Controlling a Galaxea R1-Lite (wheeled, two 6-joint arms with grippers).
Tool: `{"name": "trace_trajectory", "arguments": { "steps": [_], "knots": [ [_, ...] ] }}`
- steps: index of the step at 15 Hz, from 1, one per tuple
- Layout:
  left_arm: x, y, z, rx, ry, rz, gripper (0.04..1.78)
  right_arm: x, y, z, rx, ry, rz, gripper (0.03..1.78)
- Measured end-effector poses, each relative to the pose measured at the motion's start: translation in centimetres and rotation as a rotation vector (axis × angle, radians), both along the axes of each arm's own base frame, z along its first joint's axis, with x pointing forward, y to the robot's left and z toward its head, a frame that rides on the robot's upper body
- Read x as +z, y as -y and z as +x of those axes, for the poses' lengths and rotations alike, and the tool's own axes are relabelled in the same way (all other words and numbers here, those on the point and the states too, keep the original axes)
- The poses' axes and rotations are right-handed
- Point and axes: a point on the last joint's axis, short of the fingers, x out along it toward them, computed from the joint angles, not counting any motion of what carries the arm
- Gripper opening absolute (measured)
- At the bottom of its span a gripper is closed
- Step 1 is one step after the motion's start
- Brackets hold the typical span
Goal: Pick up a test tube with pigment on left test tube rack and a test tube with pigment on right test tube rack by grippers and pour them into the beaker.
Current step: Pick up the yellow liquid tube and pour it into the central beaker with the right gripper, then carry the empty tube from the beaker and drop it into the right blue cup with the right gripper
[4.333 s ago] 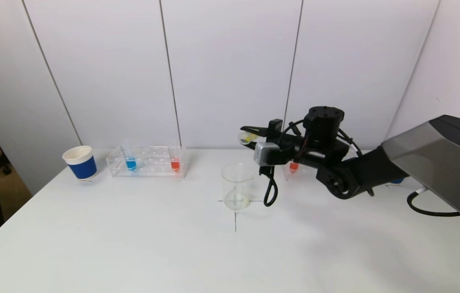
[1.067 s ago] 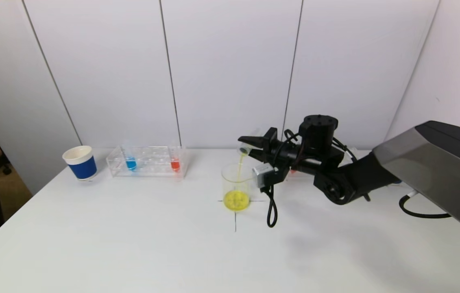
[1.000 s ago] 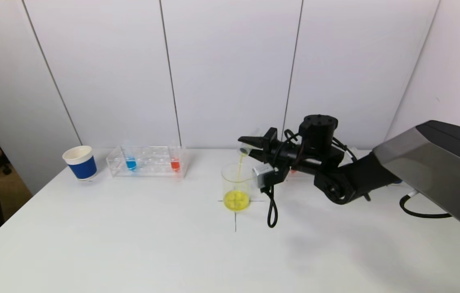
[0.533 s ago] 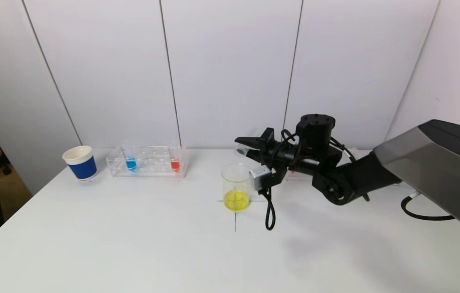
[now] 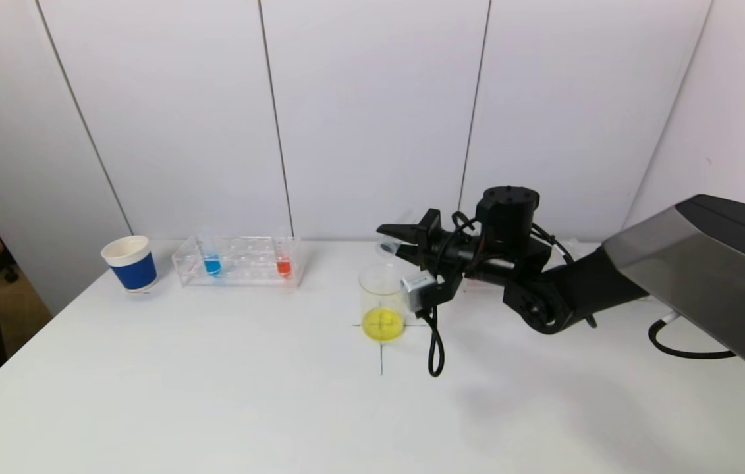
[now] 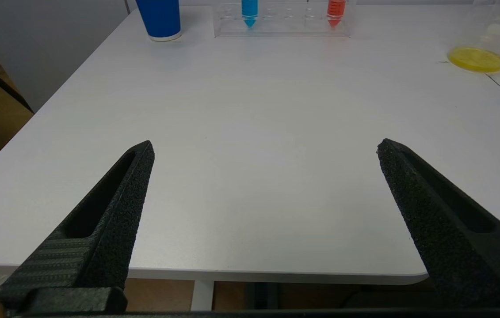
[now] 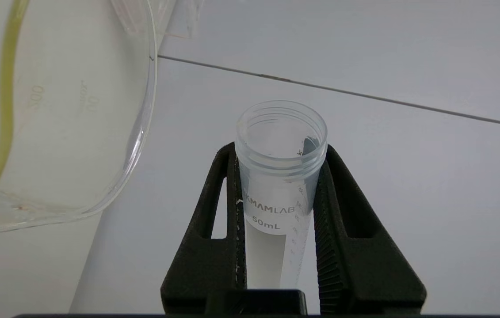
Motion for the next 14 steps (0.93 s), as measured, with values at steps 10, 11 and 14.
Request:
{"name": "trace_trajectory", "arguments": {
  "steps": [10, 11, 14],
  "knots": [
    [0.0, 0.0, 0.0, 0.0, 0.0, 0.001, 1.76, 3.8, 0.3, -0.6, -0.197, -0.368, 0.521, 0.49],
    [0.0, 0.0, 0.0, 0.0, 0.0, 0.001, 1.76, 4.4, 0.3, -0.8, -0.219, -0.423, 0.594, 0.49],
    [0.0, 0.0, 0.0, 0.0, 0.0, 0.0, 1.76, 6.0, 0.0, -1.5, -0.279, -0.564, 0.794, 0.49]
  ]
}}
